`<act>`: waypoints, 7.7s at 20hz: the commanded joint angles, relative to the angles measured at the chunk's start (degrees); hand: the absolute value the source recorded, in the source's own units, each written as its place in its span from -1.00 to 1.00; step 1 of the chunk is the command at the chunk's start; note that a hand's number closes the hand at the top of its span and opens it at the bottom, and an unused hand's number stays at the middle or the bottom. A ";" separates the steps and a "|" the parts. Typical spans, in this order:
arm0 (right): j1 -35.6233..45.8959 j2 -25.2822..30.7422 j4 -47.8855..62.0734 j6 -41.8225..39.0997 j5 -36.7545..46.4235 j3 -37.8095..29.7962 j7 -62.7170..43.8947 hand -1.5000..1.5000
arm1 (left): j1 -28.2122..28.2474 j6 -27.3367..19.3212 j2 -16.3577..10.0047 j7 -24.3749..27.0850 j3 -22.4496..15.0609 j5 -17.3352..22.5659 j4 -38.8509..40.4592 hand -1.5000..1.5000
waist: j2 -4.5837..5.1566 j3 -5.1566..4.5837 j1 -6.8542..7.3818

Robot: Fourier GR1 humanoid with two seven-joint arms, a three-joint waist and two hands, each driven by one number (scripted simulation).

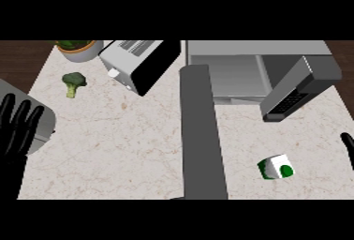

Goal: Pick up the milk, place it into the microwave and close the microwave

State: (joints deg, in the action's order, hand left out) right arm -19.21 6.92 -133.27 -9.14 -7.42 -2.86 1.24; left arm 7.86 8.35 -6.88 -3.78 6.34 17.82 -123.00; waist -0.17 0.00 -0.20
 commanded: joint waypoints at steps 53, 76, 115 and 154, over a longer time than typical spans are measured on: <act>28.31 1.23 105.81 8.25 19.20 -16.60 60.63 -1.00 | 24.98 26.39 0.96 -1.69 24.91 28.26 -9.62 -1.00 | 0.21 0.10 1.15; 43.24 0.31 115.25 5.11 17.46 -17.61 62.75 1.00 | 24.74 27.49 1.89 -3.27 24.14 29.01 -9.04 -1.00 | 0.50 0.15 1.74; 74.49 11.56 125.43 24.01 23.38 -16.42 41.97 1.00 | 12.59 27.15 -2.34 -8.37 25.84 30.56 -2.48 -1.00 | 3.27 0.28 5.63; 78.92 19.48 127.77 30.17 22.87 -19.27 37.19 1.00 | 7.24 28.69 -5.91 -8.87 25.20 27.64 -0.19 -1.00 | 6.30 0.70 11.92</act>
State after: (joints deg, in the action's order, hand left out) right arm 59.27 26.04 -5.63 20.85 15.53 -21.91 38.86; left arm 15.46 36.93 -12.98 -12.73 31.91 45.87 -123.37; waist 6.20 0.74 11.39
